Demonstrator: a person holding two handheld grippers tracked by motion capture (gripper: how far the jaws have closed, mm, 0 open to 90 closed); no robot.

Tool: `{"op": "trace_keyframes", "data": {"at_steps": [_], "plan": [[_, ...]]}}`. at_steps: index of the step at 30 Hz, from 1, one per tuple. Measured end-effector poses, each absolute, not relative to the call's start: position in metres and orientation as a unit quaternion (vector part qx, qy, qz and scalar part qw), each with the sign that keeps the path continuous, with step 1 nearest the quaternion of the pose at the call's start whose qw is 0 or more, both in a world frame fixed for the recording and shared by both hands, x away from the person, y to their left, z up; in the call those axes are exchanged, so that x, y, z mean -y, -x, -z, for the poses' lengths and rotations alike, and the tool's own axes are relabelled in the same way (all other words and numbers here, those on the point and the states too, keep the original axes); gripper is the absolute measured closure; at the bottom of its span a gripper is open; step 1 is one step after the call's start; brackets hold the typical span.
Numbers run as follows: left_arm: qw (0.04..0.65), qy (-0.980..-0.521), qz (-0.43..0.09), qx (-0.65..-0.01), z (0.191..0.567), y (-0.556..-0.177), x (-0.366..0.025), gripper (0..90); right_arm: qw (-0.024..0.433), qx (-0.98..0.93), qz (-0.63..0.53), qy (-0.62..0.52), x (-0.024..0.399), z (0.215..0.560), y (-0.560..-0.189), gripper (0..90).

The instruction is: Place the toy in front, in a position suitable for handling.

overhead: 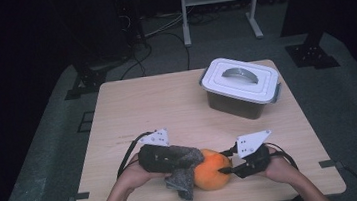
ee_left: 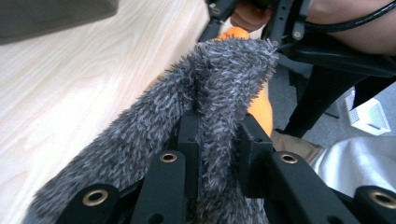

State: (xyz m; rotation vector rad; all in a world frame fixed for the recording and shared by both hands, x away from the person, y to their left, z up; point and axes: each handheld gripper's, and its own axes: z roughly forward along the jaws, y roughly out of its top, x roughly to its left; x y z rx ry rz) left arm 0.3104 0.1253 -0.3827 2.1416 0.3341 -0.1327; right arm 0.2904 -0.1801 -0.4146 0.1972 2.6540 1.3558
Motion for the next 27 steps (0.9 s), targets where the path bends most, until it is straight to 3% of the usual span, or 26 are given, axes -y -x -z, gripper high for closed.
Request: {"op": "trace_keyframes", "data": {"at_steps": [3, 9, 20, 24, 27], "plan": [[0.471, -0.869, 0.066, -0.137, 0.385, -0.310, -0.123, 74.4, 0.076, -0.884, -0.452, -0.092, 0.180, 0.414, -0.293, 43.1], [0.479, -0.863, 0.081, -0.136, 0.387, -0.309, -0.116, 74.2, 0.064, -0.874, -0.457, -0.152, 0.191, 0.416, -0.300, 38.8], [0.478, -0.864, 0.078, -0.136, 0.385, -0.310, -0.114, 74.2, 0.025, -0.876, -0.460, -0.144, 0.197, 0.409, -0.294, 26.6], [0.475, -0.867, 0.079, -0.133, 0.385, -0.309, -0.114, 73.4, 0.020, -0.875, -0.463, -0.140, 0.192, 0.408, -0.296, 26.7], [0.472, -0.868, 0.074, -0.134, 0.383, -0.310, -0.115, 73.5, 0.016, -0.876, -0.463, -0.133, 0.187, 0.410, -0.297, 35.3]]}}
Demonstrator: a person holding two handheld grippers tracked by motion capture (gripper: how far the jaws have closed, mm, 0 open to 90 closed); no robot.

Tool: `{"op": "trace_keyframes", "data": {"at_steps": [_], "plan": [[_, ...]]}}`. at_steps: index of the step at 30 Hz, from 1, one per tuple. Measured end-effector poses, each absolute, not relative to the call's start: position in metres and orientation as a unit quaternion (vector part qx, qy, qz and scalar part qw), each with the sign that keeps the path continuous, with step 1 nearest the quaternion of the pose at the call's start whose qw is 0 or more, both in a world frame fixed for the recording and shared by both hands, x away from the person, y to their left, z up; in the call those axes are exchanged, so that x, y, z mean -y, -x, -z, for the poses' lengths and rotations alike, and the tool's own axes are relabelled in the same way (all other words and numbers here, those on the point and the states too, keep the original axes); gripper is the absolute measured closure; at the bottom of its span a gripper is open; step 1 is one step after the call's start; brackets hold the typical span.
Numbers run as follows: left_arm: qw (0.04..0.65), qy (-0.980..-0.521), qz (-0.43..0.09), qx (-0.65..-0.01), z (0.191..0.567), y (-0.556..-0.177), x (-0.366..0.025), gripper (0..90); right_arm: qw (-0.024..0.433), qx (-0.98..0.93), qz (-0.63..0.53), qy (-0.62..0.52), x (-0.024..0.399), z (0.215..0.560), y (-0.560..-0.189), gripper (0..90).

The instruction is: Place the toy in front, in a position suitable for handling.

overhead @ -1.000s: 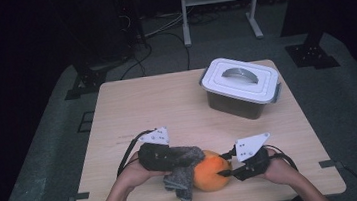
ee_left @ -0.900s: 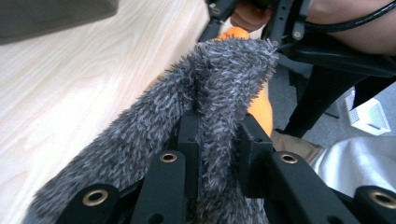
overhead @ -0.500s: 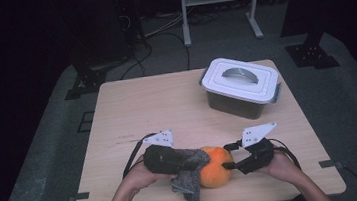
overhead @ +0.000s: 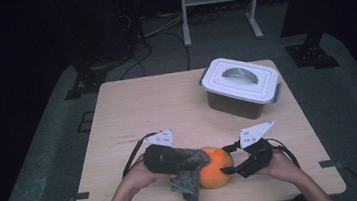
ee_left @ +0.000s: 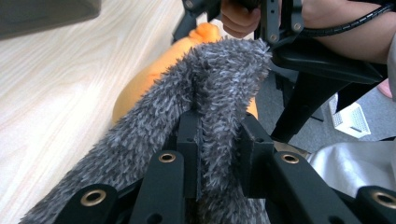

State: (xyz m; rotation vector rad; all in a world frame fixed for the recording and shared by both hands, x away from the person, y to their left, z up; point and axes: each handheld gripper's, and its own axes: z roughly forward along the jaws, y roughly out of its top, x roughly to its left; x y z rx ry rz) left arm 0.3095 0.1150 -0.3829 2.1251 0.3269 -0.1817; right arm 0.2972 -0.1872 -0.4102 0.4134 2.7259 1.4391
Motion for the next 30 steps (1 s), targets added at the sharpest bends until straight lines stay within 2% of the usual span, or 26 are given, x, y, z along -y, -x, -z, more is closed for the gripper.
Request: {"op": "trace_keyframes", "data": {"at_steps": [3, 7, 16, 30], "plan": [[0.478, -0.866, 0.071, -0.130, 0.378, -0.310, -0.114, 73.6, 0.021, -0.881, -0.459, -0.113, 0.183, 0.411, -0.293, 45.6], [0.481, -0.866, 0.067, -0.119, 0.372, -0.310, -0.106, 73.5, 0.031, -0.886, -0.456, -0.085, 0.176, 0.412, -0.285, 51.5], [0.466, -0.877, 0.052, -0.108, 0.372, -0.309, -0.093, 74.6, 0.038, -0.890, -0.450, -0.065, 0.171, 0.414, -0.279, 55.5], [0.471, -0.865, 0.044, -0.167, 0.391, -0.310, -0.140, 74.5, 0.041, -0.890, -0.450, -0.064, 0.175, 0.415, -0.278, 56.3]]}}
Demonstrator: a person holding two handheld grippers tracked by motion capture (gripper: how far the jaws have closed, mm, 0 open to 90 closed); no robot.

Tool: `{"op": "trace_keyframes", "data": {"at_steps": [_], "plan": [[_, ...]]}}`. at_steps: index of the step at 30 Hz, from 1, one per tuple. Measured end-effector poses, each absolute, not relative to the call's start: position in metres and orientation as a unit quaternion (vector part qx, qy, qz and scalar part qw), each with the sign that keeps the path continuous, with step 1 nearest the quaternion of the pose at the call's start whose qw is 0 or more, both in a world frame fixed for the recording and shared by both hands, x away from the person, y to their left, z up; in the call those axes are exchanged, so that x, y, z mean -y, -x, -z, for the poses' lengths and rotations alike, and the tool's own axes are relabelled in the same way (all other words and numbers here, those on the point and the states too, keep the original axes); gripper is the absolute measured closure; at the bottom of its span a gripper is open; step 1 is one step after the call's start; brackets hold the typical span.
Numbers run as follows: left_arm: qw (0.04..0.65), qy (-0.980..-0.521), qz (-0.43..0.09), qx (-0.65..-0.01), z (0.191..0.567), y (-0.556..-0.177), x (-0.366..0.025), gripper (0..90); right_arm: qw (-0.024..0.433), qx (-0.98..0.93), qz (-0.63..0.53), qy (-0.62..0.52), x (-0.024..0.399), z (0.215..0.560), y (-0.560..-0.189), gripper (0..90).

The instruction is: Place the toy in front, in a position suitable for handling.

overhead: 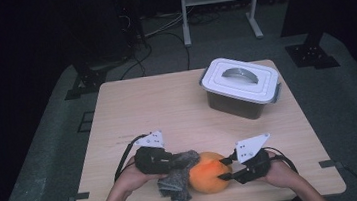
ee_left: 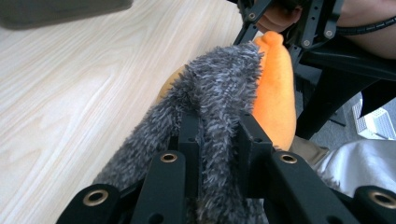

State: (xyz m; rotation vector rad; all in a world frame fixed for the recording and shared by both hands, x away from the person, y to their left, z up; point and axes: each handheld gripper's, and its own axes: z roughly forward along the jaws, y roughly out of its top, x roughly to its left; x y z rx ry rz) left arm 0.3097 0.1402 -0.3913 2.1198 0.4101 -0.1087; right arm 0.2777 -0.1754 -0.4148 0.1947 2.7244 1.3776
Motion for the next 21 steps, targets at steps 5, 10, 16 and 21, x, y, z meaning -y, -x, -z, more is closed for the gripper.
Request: {"op": "trace_keyframes", "data": {"at_steps": [5, 10, 16, 21], "plan": [[0.475, -0.866, 0.049, -0.149, 0.386, -0.311, -0.128, 74.5, 0.050, -0.893, -0.444, -0.055, 0.170, 0.413, -0.276, 56.3], [0.477, -0.869, 0.051, -0.121, 0.373, -0.310, -0.105, 74.5, 0.053, -0.892, -0.445, -0.054, 0.170, 0.413, -0.276, 56.3], [0.480, -0.870, 0.056, -0.098, 0.369, -0.309, -0.085, 74.5, 0.051, -0.895, -0.440, -0.057, 0.175, 0.413, -0.280, 56.4], [0.470, -0.874, 0.046, -0.111, 0.372, -0.311, -0.093, 74.5, 0.046, -0.891, -0.447, -0.070, 0.182, 0.415, -0.283, 56.8]]}}
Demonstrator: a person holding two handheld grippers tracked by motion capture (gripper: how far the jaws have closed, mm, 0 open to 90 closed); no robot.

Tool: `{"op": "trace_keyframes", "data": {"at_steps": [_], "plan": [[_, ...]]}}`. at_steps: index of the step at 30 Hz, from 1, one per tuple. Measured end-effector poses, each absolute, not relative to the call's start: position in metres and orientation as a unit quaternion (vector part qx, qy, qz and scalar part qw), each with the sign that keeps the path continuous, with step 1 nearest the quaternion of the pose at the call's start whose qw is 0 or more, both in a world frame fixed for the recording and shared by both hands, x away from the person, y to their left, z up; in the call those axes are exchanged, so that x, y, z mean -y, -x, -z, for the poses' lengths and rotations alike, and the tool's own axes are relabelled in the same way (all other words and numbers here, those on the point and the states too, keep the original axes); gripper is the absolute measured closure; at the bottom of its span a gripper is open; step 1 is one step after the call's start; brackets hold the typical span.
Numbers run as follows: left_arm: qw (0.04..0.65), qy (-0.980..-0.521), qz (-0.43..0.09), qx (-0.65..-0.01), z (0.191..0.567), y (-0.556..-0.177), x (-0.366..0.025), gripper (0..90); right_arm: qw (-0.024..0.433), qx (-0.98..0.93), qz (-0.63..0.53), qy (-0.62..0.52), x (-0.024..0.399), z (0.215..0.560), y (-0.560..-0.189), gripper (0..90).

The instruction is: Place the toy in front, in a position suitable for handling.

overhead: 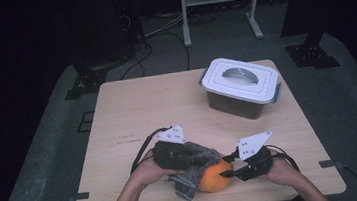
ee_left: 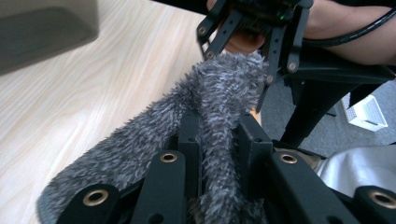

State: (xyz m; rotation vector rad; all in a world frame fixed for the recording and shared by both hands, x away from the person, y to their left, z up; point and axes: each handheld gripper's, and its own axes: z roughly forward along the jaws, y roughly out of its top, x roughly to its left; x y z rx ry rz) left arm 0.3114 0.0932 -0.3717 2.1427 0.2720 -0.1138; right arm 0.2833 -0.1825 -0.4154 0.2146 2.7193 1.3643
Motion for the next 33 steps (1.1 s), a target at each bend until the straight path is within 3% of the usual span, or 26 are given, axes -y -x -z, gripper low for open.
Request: {"op": "trace_keyframes", "data": {"at_steps": [16, 24, 33], "plan": [[0.489, -0.858, 0.053, -0.148, 0.385, -0.313, -0.126, 74.1, 0.038, -0.884, -0.456, -0.100, 0.193, 0.418, -0.292, 56.7], [0.497, -0.859, 0.057, -0.112, 0.371, -0.314, -0.096, 74.2, 0.048, -0.885, -0.453, -0.098, 0.184, 0.415, -0.288, 56.7], [0.465, -0.879, 0.041, -0.099, 0.364, -0.322, -0.064, 74.2, 0.051, -0.887, -0.450, -0.095, 0.184, 0.416, -0.285, 56.7]]}}
